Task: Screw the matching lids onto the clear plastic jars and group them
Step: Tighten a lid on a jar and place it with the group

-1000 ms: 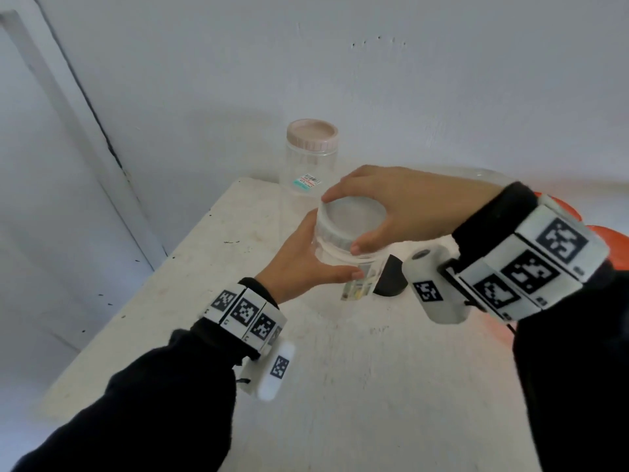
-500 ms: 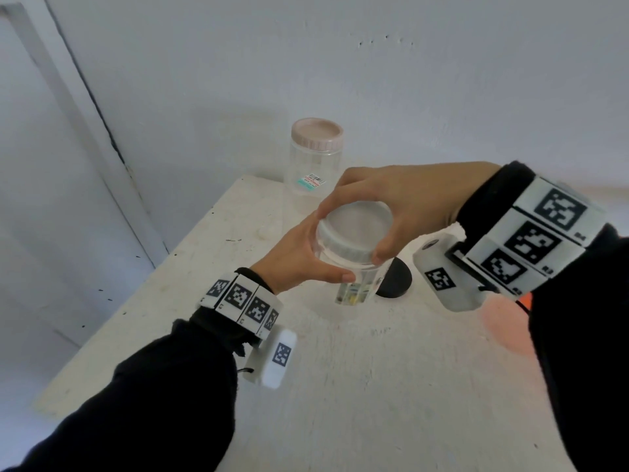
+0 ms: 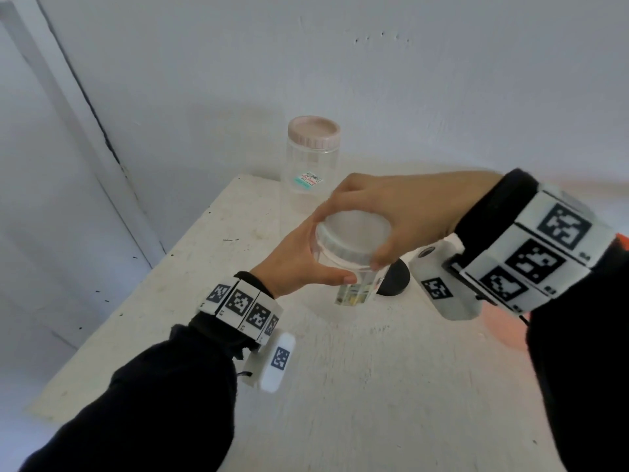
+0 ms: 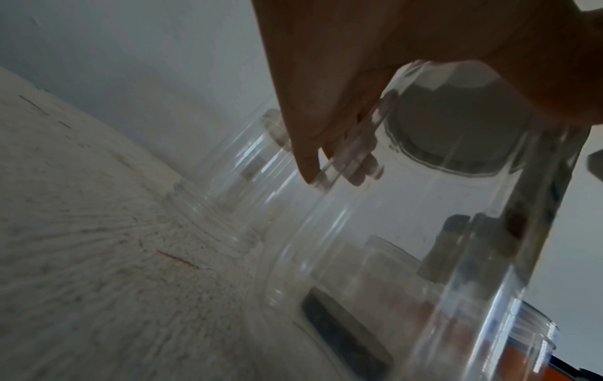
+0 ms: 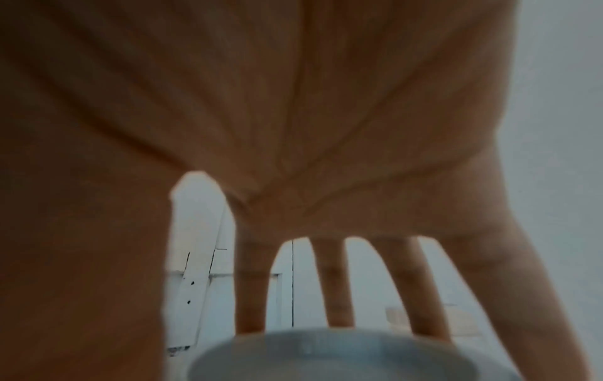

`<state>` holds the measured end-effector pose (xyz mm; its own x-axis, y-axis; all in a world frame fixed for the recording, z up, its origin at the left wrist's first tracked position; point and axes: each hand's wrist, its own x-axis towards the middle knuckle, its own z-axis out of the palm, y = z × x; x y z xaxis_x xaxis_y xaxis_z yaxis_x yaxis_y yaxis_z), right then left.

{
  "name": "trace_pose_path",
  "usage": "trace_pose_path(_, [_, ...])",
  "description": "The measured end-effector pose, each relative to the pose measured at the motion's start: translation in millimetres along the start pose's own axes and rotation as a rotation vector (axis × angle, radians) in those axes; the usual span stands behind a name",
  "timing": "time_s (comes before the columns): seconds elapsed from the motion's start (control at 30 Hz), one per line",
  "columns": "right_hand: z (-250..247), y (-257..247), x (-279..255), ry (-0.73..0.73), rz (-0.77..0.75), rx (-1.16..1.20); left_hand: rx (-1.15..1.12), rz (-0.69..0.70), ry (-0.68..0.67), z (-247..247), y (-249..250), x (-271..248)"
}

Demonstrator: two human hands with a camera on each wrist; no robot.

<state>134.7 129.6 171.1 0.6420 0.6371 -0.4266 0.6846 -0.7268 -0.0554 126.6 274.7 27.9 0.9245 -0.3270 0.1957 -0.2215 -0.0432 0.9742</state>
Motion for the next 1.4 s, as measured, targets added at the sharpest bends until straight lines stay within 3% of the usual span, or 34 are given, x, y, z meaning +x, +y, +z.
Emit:
trace_pose_path(0.13, [1.1,-3.6,3.3,0.136,0.09,-0.091,0.02,0.009,0.0,0.0,1.2,-0.3])
trace_pose_path(0.27, [0.5,-0.8,4.9,0.117,0.089,-0.124,0.014,0.0,-0.006,-0.3,3.4,-1.0])
trace_pose_path(0.43, [9.2,6.4,4.2,0.135,-0.033,0.012,-0.026,-0.03,-0.03,-1.1,5.5,-2.1])
trace_pose_path(0.67, [26.6,8.4,-0.5,0.28,-0.02,-0.014,-0.015,-0.014,-0.014,0.1,2.9,-3.2])
trace_pose_path(1.13, [33.3,11.7,-6.0,0.311,0.008,0.082,0.032,-0.05,-0.092,4.8,12.0,-6.3])
trace_pose_path(1.33, [32.9,19.5,-14.7,0.331,0.029,0.201,0.305,-0.07,-0.196,-7.1,21.3,-6.5])
trace_pose_path(1.4, [28.2,24.8,-23.1,0.373,0.06,0.235,0.451,-0.032,-0.162,-18.6,26.9,-5.9])
